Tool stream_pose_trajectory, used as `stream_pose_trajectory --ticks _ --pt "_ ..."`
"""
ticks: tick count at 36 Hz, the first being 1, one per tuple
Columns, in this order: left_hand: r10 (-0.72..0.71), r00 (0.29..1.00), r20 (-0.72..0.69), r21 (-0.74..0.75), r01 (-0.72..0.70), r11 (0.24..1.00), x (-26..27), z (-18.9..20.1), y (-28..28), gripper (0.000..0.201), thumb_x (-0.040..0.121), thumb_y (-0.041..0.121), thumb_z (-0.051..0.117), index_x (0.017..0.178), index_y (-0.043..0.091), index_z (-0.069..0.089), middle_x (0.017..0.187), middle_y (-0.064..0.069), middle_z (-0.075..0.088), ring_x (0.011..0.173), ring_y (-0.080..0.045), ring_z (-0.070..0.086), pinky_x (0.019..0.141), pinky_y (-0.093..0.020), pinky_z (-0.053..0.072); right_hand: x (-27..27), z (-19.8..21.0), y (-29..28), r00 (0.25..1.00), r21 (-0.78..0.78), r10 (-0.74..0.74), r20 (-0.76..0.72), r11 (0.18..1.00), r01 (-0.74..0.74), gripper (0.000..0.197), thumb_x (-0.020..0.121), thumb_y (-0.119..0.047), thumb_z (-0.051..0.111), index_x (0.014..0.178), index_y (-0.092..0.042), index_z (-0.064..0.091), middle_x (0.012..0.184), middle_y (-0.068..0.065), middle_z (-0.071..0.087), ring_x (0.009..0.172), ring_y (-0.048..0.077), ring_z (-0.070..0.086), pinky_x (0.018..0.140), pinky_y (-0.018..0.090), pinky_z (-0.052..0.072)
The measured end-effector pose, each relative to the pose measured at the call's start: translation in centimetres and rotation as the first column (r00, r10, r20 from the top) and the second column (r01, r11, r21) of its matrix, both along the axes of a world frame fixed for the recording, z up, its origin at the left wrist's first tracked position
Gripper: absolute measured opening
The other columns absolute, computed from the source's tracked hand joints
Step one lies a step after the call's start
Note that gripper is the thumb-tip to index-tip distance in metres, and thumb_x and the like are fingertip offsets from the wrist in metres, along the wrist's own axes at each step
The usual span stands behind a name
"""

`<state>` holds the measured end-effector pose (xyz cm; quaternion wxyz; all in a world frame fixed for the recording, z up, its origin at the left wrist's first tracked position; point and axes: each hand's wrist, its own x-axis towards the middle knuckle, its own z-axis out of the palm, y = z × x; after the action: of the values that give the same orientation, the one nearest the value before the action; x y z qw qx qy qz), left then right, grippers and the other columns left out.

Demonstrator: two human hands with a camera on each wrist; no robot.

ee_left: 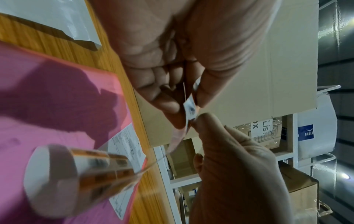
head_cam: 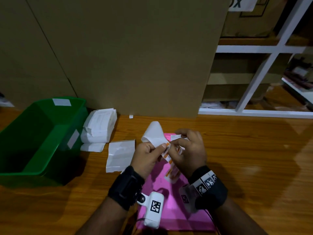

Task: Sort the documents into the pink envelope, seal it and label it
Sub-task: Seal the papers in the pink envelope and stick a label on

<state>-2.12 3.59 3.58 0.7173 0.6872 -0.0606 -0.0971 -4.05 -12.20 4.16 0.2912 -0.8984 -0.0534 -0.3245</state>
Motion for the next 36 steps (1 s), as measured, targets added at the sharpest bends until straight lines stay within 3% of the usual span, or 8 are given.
stream_pose_trajectory --ticks 6,10,14,18,22,26,30,36 --pt "0.001 1.000 -0.008 0.022 0.000 1.000 0.1 0.0 0.1 0.039 0.093 0.025 0.071 0.058 0.009 0.066 0.055 -0.011 0.053 0.054 -0.021 0.040 0.057 -0.036 0.032 0.4 0.7 -0.4 0.996 0.046 -0.026 -0.085 0.998 0.030 0.007 0.071 -0.015 0.076 0.072 -0.021 0.075 0.101 -0.004 0.067 0.095 0.017 0.055 0.076 0.023 0.035" --pt "0.002 0.999 0.043 0.030 -0.003 1.000 0.1 -0.4 0.0 0.049 0.096 0.021 0.069 0.052 0.005 0.057 0.050 -0.009 0.041 0.049 -0.020 0.032 0.052 -0.034 0.027 0.3 0.7 -0.1 0.997 -0.014 0.034 -0.071 0.999 -0.035 0.015 0.073 -0.029 0.071 0.081 -0.018 0.078 0.106 0.000 0.067 0.098 0.014 0.052 0.079 0.022 0.035" --pt "-0.041 0.999 0.025 -0.010 0.041 0.999 -0.4 0.0 -0.3 0.054 0.096 0.006 0.064 0.044 0.017 0.059 0.041 0.011 0.040 0.039 -0.002 0.030 0.046 -0.018 0.028 0.3 0.6 0.2 0.999 -0.009 0.030 -0.038 1.000 -0.030 0.020 0.074 -0.033 0.067 0.079 -0.016 0.077 0.106 0.001 0.067 0.094 0.017 0.053 0.078 0.027 0.039" --pt "-0.072 0.996 0.054 -0.063 0.075 0.995 -0.7 0.5 -0.4 0.030 0.096 -0.002 0.060 0.069 0.010 0.063 0.044 0.014 0.054 0.041 0.005 0.046 0.049 -0.008 0.036 0.2 0.6 0.2 0.999 -0.029 0.026 -0.023 0.999 -0.027 0.011 0.074 -0.026 0.072 0.078 -0.017 0.077 0.105 0.001 0.067 0.093 0.019 0.053 0.077 0.027 0.037" --pt "-0.046 0.996 0.078 -0.065 0.051 0.997 -0.5 0.2 -0.3 0.013 0.096 0.000 0.062 0.103 -0.009 0.068 0.058 0.012 0.064 0.053 0.004 0.054 0.055 -0.012 0.042 0.3 0.5 0.3 0.999 -0.043 0.036 0.013 0.998 -0.035 0.013 0.076 -0.029 0.070 0.077 -0.017 0.077 0.105 0.001 0.067 0.094 0.020 0.052 0.076 0.029 0.039" --pt "-0.028 0.994 0.102 0.022 0.026 0.999 -0.4 0.1 -0.2 0.007 0.095 0.009 0.067 0.096 0.006 0.072 0.061 0.005 0.061 0.054 -0.007 0.050 0.055 -0.022 0.040 0.3 0.3 0.5 0.998 -0.060 0.047 0.034 0.997 -0.044 0.011 0.076 -0.027 0.070 0.076 -0.017 0.076 0.106 0.002 0.067 0.094 0.023 0.052 0.075 0.034 0.042" --pt "-0.008 0.996 0.087 0.017 0.006 1.000 -0.4 0.0 -0.1 0.028 0.090 0.032 0.074 0.092 0.005 0.068 0.065 -0.029 0.051 0.059 -0.024 0.042 0.052 -0.045 0.035 0.4 -0.1 0.6 0.999 -0.064 0.034 0.028 0.997 -0.033 0.006 0.074 -0.022 0.071 0.074 -0.017 0.075 0.106 0.002 0.067 0.093 0.025 0.054 0.071 0.040 0.045" --pt "-0.059 0.991 0.122 0.020 0.057 0.998 -0.6 0.0 -0.2 0.005 0.095 0.009 0.068 0.091 0.006 0.069 0.060 0.010 0.060 0.053 -0.006 0.050 0.054 -0.022 0.039 0.5 -0.4 0.6 0.998 -0.031 0.040 0.038 0.999 -0.039 0.006 0.072 -0.019 0.068 0.070 -0.016 0.073 0.103 0.001 0.067 0.092 0.022 0.053 0.070 0.038 0.045"
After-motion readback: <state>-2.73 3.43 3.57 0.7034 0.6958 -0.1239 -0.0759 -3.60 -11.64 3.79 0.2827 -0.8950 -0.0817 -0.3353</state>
